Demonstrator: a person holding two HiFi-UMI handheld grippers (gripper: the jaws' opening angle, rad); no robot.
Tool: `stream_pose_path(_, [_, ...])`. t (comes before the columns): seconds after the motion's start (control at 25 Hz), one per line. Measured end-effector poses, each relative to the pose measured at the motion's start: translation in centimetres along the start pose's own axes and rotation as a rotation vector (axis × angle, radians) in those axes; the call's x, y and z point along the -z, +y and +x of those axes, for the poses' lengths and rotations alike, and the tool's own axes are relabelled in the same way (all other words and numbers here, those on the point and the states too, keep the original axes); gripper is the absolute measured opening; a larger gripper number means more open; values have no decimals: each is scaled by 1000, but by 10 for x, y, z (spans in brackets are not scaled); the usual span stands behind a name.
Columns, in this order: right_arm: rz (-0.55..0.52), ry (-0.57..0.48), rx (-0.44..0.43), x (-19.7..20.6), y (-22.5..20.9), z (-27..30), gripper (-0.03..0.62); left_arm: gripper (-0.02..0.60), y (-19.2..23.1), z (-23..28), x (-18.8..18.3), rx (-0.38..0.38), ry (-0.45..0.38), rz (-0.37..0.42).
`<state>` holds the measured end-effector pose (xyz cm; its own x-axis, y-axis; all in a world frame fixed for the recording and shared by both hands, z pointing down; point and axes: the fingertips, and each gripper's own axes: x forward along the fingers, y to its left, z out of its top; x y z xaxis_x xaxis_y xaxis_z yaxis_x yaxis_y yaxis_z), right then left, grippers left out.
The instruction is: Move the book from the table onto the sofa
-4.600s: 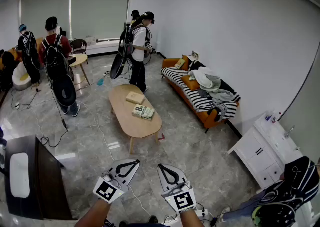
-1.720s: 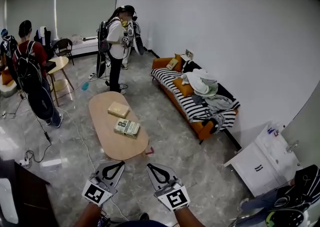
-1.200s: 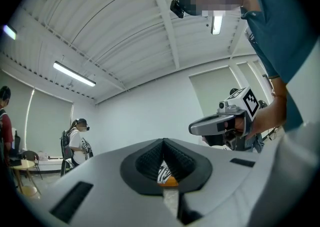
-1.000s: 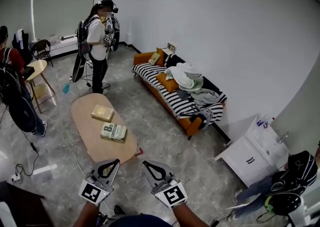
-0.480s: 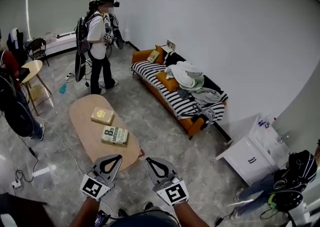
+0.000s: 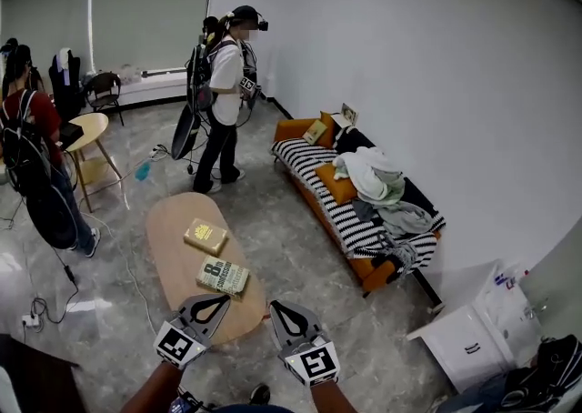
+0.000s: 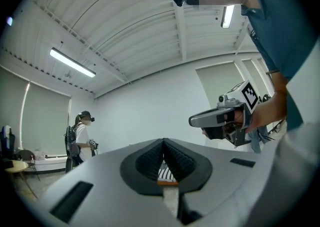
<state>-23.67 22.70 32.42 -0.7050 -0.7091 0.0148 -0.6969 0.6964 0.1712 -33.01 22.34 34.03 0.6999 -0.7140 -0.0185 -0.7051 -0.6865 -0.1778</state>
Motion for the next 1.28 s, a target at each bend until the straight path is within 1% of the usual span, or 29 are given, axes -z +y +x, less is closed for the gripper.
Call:
stream_pose_path(0.12, [14, 1, -34, 11, -17, 11, 14, 5, 8, 16, 13, -46, 20, -12])
stream_pose_path(0.24, [14, -40, -72, 19, -34, 29, 14, 5, 19, 33, 17, -72, 28, 25])
stream_pose_path(0.32, [20, -38, -89, 25, -42, 37, 14, 5, 24, 42, 21, -76, 50, 48])
stream_pose_path(0.44, [39, -30, -100, 35, -48, 51, 14, 5, 32, 50, 28, -76, 64, 44])
stream_pose_path(0.6, [55, -13, -106, 45, -51, 73, 14, 5, 53, 56, 37, -87, 77, 35])
stream_pose_path(0.8, [61, 22, -83, 55, -59, 110, 14, 5, 89, 67, 55, -64, 82, 13])
stream_pose_path(0.96, [57, 50, -49, 59, -59, 145, 14, 5, 129, 71, 67, -44, 59, -11])
stream_pose_path(1.12, [40, 62, -14, 65, -60, 177, 14, 5, 160, 75, 80, -10, 46, -23])
stream_pose_path(1.28, [48, 82, 19, 73, -62, 206, 14, 5, 185, 79, 96, 15, 59, -39])
